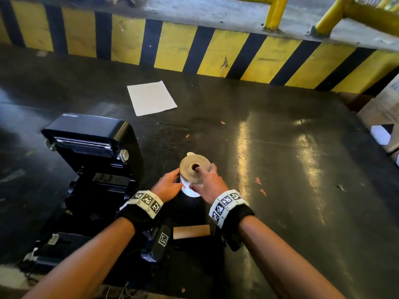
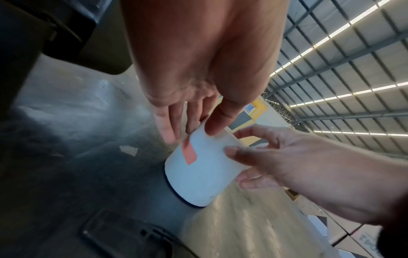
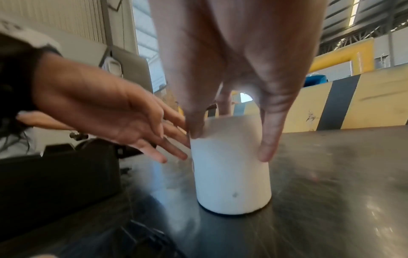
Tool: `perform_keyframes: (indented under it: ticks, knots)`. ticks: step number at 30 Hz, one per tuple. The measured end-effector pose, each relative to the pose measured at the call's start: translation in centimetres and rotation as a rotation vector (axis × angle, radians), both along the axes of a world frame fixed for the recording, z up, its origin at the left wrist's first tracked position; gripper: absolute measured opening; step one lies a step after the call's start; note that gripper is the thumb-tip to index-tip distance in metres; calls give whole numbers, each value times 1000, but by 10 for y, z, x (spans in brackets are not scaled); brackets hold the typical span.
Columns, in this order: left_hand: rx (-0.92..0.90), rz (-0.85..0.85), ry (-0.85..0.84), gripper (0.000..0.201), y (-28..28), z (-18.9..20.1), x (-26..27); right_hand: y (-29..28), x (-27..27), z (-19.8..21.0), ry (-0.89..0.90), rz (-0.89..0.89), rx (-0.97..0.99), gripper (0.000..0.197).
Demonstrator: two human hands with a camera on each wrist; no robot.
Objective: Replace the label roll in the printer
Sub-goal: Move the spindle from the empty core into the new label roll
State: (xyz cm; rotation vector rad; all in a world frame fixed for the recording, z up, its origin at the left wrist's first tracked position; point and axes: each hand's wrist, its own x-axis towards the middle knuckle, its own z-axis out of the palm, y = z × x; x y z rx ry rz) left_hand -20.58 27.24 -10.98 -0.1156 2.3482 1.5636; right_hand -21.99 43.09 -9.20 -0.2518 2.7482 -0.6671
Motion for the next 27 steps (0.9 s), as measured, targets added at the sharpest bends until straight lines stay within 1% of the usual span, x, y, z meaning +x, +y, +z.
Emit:
perform_keyframes:
  ticks: [2, 3, 4, 5, 7, 8, 9, 10, 12, 14, 15, 16, 18, 19, 20, 21, 22, 24, 25, 27]
  knots:
    - [58, 25, -17, 56, 0, -2, 3, -2, -1, 0, 32, -17, -25, 55]
    - [75, 52, -49, 51, 1, -3, 5, 1, -1, 0, 21, -28, -57, 53]
    - [74, 104, -70, 47, -2, -2, 7, 3, -2, 3, 5, -25, -97, 53]
    - [35, 150, -97, 45, -1, -2, 8, 10, -2, 1, -36, -59, -174, 53]
    - [-61, 257, -90, 44, -4, -3, 11, 22, 3, 6, -99, -135, -427, 59]
    - [-74, 312, -79, 46, -5, 0, 12, 30, 6, 8, -117, -185, -573, 59]
    - [-62, 366, -90, 52, -5, 7, 13, 35, 11, 14, -142, -219, -703, 54]
    - [-25, 400, -128, 59, -4, 15, 15, 41, 17, 20, -179, -229, -816, 46]
    - [142, 427, -213, 71, 3, 30, 21, 51, 29, 31, -241, -221, -964, 34]
    - [335, 406, -264, 83, 14, 42, 27, 58, 43, 39, -254, -242, -1061, 32]
    - [410, 389, -299, 83, 19, 47, 31, 59, 50, 42, -257, -265, -1090, 33]
    - [481, 363, -334, 77, 25, 51, 36, 61, 58, 43, -257, -282, -1111, 33]
    - [640, 350, -383, 57, 34, 57, 45, 64, 71, 43, -243, -279, -1087, 32]
    - [689, 373, -392, 51, 39, 59, 50, 67, 79, 47, -213, -266, -1047, 29]
    - [687, 413, -378, 51, 42, 61, 53, 68, 83, 51, -155, -258, -991, 27]
    - [645, 452, -352, 53, 45, 60, 57, 71, 88, 56, -74, -263, -921, 29]
    - [592, 476, -313, 55, 47, 61, 61, 74, 89, 60, 33, -277, -825, 35]
    - [508, 493, -220, 51, 51, 63, 70, 74, 89, 67, 226, -268, -624, 46]
    - [479, 485, -178, 48, 53, 64, 74, 70, 90, 70, 285, -225, -552, 45]
    - [436, 456, -120, 42, 54, 64, 84, 59, 92, 67, 344, -126, -445, 38]
